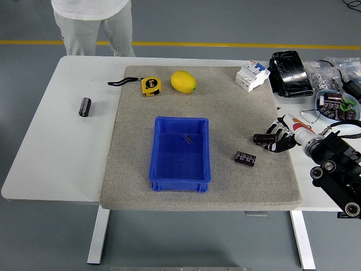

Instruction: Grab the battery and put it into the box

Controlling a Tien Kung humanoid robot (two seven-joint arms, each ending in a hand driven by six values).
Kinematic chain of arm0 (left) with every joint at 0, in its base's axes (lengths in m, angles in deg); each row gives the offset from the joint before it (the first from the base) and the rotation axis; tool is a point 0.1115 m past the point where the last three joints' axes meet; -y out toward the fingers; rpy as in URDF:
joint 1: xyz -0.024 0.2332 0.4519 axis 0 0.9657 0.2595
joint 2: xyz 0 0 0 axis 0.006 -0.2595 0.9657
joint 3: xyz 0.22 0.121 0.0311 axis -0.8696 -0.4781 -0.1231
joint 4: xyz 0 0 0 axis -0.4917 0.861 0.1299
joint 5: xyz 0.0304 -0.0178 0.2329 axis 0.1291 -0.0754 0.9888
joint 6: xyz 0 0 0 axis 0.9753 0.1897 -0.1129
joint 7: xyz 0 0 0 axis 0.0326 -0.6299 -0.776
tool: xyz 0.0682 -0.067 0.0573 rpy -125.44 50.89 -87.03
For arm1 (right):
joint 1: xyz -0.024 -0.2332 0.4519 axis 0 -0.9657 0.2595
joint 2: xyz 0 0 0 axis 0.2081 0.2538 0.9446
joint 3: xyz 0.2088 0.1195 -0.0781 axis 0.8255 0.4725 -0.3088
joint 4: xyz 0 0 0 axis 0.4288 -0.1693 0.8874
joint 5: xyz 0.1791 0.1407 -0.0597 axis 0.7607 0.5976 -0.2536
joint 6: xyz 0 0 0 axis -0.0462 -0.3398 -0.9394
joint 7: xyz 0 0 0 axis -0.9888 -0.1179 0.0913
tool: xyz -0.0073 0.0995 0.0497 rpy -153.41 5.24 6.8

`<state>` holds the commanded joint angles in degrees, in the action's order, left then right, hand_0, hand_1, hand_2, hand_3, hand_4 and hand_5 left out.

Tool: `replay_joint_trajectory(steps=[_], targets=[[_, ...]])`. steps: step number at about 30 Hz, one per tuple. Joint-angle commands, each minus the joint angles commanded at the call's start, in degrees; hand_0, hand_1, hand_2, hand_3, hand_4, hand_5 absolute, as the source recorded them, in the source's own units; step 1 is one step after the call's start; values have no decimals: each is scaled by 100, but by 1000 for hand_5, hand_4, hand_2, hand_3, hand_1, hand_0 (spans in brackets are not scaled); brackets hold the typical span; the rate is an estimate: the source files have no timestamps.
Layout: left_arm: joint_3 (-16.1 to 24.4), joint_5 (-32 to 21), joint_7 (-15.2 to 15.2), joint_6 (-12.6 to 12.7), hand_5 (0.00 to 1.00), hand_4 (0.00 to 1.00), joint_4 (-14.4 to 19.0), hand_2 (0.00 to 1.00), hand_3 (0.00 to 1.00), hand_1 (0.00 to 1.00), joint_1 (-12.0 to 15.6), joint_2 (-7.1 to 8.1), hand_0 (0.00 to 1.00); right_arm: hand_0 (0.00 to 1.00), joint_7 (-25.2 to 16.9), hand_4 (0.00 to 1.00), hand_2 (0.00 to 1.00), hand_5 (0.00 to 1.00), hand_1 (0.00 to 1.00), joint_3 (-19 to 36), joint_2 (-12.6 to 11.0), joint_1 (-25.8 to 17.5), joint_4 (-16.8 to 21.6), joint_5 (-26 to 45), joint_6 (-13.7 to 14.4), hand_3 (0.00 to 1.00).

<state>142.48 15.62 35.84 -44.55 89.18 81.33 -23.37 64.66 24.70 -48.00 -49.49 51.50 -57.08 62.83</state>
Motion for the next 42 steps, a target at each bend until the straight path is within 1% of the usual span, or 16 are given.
replay_joint_trajectory(steps=[9, 10, 13, 17, 21, 22, 27, 28, 33, 34, 42], targets=[[60, 75, 1, -7, 711, 738, -6, 620, 693, 571, -10, 1, 607, 328, -24, 905, 337, 2, 270, 37, -13, 20, 56, 45, -106, 435], [59, 76, 0, -8, 711, 738, -6, 620, 693, 571, -12, 3, 607, 338, -35, 935, 381, 2, 302, 39, -11, 27, 68, 82, -130, 454], [60, 85, -1, -12, 711, 738, -7, 620, 693, 571, -16, 8, 607, 338, -50, 935, 381, 2, 302, 33, 7, 42, 72, 158, -161, 454], [67, 103, 2, -12, 711, 737, -7, 620, 691, 572, -22, 10, 605, 338, -40, 930, 398, 2, 313, 34, 54, 45, 52, 332, -144, 458], [76, 108, -8, -2, 711, 737, -12, 620, 691, 572, -27, 7, 605, 338, 15, 930, 398, 2, 313, 67, 54, 12, 46, 702, -193, 458], [85, 111, -12, 3, 712, 738, -14, 620, 691, 572, -28, 6, 607, 376, 32, 834, 435, 69, 379, 83, 47, 7, 42, 783, -224, 469], [120, 156, -9, 2, 712, 738, -17, 620, 691, 572, -29, 6, 607, 376, 31, 834, 435, 69, 379, 125, 35, 19, 67, 935, -261, 469], [125, 163, -7, 1, 711, 737, -17, 620, 691, 573, -29, 6, 608, 441, 26, 764, 472, 112, 413, 130, 33, 24, 74, 935, -260, 479], [141, 183, -3, 0, 711, 737, -18, 620, 691, 573, -30, 5, 608, 441, 7, 764, 472, 112, 413, 94, 35, 57, 81, 948, -320, 479], [136, 180, -3, 0, 712, 737, -18, 620, 691, 573, -32, 6, 607, 456, 4, 758, 476, 144, 423, 87, 42, 58, 77, 948, -330, 480], [139, 192, -14, 5, 709, 736, -22, 620, 692, 573, -37, 5, 607, 463, 5, 771, 475, 156, 427, 17, 86, 50, 21, 996, -380, 481]])
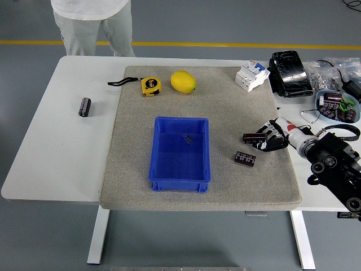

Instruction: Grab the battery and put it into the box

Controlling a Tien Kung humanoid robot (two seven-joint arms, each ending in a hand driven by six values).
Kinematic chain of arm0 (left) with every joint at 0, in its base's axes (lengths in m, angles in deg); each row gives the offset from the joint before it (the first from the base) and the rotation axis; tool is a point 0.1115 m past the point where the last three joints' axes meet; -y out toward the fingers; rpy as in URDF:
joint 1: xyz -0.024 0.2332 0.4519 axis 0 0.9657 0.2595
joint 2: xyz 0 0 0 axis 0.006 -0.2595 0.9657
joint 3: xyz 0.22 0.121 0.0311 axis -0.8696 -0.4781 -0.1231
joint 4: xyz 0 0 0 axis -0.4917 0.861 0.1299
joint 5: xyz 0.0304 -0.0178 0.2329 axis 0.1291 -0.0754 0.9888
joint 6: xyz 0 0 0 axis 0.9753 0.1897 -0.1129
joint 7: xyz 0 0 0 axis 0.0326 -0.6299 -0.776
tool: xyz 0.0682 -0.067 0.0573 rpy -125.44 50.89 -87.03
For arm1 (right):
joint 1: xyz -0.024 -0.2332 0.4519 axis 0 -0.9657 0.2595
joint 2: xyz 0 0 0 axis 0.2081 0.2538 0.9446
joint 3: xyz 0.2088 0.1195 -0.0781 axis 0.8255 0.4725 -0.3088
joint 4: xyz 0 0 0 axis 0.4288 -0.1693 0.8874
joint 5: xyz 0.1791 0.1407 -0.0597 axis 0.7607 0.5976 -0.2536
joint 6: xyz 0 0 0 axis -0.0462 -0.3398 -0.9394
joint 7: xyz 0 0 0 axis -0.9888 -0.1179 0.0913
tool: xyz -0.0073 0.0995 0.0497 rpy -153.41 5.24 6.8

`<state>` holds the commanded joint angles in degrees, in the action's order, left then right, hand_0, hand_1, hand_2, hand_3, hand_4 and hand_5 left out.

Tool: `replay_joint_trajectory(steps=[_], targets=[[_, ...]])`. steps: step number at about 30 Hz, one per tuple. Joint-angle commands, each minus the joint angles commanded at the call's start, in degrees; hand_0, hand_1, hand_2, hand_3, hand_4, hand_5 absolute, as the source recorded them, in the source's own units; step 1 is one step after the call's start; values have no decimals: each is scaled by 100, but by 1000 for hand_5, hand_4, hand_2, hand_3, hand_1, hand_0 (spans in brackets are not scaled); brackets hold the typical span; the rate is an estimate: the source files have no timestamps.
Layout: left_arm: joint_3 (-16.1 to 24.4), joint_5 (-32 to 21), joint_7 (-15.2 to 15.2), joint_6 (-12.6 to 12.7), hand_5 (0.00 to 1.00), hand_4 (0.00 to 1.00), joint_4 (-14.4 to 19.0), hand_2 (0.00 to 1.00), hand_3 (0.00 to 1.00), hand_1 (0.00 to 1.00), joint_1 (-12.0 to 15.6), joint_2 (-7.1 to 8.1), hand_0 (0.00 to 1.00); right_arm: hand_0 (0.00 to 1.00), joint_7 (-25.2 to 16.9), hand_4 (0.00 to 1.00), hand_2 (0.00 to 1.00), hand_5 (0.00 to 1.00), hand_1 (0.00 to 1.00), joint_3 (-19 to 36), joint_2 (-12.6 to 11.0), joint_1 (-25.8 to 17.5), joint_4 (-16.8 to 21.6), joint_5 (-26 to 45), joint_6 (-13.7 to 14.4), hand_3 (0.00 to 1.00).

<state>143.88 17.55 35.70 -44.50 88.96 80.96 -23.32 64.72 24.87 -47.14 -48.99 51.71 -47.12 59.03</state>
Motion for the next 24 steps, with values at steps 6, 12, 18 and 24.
replay_joint_trajectory(steps=[6, 12, 18, 24], targets=[[49, 81, 8, -11, 711, 737, 1, 620, 691, 573, 9, -7, 607, 478, 4, 774, 478, 155, 434, -47, 6, -11, -26, 42, -33, 484], [66, 167, 11, -33, 711, 736, 6, 620, 692, 573, 21, -10, 608, 482, 1, 786, 478, 171, 435, -78, 21, -21, -53, 62, -26, 482], [79, 190, 17, -36, 711, 735, 9, 624, 695, 574, 31, -12, 608, 484, 1, 795, 479, 181, 436, -97, 31, -21, -46, 89, -42, 481], [47, 165, 5, -42, 712, 736, 6, 621, 695, 573, 19, -3, 607, 491, 24, 804, 479, 191, 435, -59, 23, -23, -47, 302, -56, 477]])
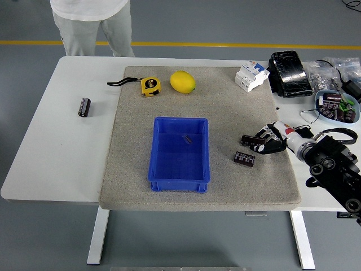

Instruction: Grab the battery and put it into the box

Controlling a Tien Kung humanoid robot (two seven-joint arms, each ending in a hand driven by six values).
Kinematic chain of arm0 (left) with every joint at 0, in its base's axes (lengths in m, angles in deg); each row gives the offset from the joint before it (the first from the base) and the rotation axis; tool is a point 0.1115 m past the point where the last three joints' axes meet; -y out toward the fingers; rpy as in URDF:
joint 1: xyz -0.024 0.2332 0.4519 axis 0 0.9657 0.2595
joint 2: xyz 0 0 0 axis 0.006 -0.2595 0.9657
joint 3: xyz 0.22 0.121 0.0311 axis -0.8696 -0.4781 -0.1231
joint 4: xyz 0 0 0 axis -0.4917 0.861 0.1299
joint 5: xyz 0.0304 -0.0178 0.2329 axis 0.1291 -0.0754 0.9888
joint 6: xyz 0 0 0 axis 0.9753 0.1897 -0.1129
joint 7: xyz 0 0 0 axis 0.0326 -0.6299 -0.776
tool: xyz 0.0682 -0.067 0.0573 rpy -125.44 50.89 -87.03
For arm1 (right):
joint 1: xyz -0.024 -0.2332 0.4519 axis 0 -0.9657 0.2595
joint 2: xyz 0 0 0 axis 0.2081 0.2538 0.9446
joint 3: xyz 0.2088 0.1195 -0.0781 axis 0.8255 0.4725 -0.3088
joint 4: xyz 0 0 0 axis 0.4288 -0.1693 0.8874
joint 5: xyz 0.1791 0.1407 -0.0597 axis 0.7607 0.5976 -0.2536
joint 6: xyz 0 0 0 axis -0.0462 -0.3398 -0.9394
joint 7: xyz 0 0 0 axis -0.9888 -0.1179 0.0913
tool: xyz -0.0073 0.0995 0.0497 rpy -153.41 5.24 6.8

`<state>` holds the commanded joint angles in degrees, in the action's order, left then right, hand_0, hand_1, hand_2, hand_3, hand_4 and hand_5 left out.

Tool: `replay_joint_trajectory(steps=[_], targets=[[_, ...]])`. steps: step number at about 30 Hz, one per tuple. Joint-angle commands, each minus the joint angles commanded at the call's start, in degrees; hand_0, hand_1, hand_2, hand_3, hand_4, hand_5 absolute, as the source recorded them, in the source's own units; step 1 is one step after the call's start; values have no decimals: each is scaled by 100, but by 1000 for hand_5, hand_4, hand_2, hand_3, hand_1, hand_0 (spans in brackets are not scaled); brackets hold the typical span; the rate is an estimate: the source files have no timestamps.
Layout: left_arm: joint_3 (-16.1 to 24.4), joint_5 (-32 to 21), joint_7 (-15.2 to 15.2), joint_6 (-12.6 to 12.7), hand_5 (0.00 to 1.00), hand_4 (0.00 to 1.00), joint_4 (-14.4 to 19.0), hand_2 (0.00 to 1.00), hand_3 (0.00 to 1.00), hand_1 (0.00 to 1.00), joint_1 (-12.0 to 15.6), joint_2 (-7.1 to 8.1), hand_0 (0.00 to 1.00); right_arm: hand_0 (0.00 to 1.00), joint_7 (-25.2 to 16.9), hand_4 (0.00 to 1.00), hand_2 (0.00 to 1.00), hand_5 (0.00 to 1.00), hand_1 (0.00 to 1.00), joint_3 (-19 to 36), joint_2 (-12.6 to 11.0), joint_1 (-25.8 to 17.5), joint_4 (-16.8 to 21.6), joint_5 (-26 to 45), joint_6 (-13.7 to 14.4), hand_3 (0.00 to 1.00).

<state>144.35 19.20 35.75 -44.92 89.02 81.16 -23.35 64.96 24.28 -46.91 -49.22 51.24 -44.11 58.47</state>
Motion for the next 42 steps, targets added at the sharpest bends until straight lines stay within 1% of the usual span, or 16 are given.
replay_joint_trajectory(steps=[11, 17, 23, 27, 34, 42], targets=[[-16, -17, -10, 0, 712, 734, -5, 625, 694, 573, -22, -1, 607, 491, 105, 814, 472, 202, 434, 109, -60, -16, 30, 679, -61, 470], [-11, -13, -15, 0, 712, 733, -8, 625, 695, 573, -25, -4, 607, 485, 133, 815, 472, 203, 433, 167, -95, -28, 121, 806, -55, 468], [-19, -19, -17, 1, 712, 733, -8, 625, 694, 573, -31, 5, 606, 486, 156, 816, 472, 204, 431, 203, -120, 58, 350, 914, -65, 468], [-21, -26, -17, 2, 712, 733, -8, 625, 694, 573, -27, 10, 606, 486, 158, 816, 472, 204, 431, 238, -156, 159, 574, 961, -75, 468], [-44, -61, -22, 6, 714, 733, -9, 625, 695, 572, -23, 18, 606, 484, 180, 818, 471, 209, 432, 263, -245, 230, 775, 1007, -77, 467], [-29, -32, -5, -8, 714, 733, -3, 625, 692, 572, -15, 29, 606, 482, 212, 819, 470, 212, 431, 163, -228, 320, 1120, 1052, -82, 467]])
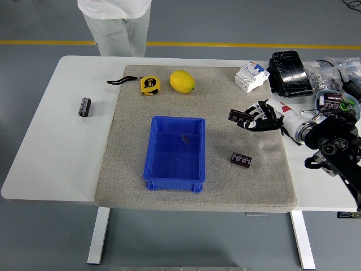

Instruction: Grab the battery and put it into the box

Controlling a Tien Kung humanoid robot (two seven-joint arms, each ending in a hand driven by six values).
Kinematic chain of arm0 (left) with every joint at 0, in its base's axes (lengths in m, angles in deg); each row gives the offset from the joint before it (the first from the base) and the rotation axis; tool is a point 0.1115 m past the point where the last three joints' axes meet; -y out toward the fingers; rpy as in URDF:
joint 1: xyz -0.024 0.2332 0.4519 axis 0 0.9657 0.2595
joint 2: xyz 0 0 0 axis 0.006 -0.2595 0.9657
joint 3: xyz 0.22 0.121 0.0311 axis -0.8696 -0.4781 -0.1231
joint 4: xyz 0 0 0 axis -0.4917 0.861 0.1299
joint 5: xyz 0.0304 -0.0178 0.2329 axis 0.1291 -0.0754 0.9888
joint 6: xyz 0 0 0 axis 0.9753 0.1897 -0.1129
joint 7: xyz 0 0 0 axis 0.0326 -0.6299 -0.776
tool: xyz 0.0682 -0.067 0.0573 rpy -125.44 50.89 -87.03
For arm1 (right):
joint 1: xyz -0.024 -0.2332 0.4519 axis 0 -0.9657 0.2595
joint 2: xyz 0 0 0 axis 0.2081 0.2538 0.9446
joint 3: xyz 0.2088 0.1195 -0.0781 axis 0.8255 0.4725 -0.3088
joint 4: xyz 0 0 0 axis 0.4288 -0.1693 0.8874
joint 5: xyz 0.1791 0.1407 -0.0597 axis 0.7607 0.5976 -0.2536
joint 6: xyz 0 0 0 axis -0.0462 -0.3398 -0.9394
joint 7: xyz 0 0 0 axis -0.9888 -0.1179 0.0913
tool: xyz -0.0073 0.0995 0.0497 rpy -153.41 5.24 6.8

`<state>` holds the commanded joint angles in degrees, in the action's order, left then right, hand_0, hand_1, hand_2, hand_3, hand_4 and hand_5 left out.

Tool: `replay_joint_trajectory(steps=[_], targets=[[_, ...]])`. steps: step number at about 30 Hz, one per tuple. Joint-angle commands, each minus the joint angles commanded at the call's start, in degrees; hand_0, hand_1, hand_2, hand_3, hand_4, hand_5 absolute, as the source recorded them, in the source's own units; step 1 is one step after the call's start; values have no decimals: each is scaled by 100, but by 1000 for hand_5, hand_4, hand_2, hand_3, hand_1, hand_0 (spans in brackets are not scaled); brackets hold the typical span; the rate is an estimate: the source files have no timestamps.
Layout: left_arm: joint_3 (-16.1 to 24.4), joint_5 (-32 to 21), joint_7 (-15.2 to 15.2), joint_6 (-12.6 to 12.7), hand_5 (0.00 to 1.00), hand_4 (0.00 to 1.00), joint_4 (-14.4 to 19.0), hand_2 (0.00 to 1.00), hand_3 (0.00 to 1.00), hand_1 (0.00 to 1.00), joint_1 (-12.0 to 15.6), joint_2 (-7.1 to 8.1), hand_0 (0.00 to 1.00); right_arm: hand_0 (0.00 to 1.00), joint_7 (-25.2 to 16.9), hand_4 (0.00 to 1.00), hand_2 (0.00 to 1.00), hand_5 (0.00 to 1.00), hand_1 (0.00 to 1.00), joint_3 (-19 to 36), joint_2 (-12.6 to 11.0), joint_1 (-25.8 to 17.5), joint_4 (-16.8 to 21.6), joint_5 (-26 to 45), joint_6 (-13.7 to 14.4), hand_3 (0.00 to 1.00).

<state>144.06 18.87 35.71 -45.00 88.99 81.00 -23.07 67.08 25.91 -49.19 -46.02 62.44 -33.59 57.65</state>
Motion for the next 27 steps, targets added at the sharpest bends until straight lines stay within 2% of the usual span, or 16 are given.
replay_joint_trajectory(steps=[8, 19, 22, 27], targets=[[-17, -17, 4, -4, 712, 733, 4, 623, 692, 571, -1, 15, 606, 484, 21, 821, 470, 215, 431, -326, -7, 167, 433, 61, 1, 468], [-18, 28, 29, -26, 711, 732, 21, 617, 689, 568, 31, 40, 599, 482, -46, 823, 471, 220, 432, -1335, 110, 695, 773, -65, -2, 470], [-16, 42, 39, -35, 709, 732, 27, 618, 689, 568, 47, 46, 601, 481, -142, 829, 476, 224, 436, -1673, 158, 909, 763, -472, 15, 476], [-3, 79, 54, -54, 709, 732, 37, 618, 689, 568, 67, 60, 601, 481, -330, 829, 476, 224, 436, -2106, 232, 1259, 729, -1587, -143, 476]])
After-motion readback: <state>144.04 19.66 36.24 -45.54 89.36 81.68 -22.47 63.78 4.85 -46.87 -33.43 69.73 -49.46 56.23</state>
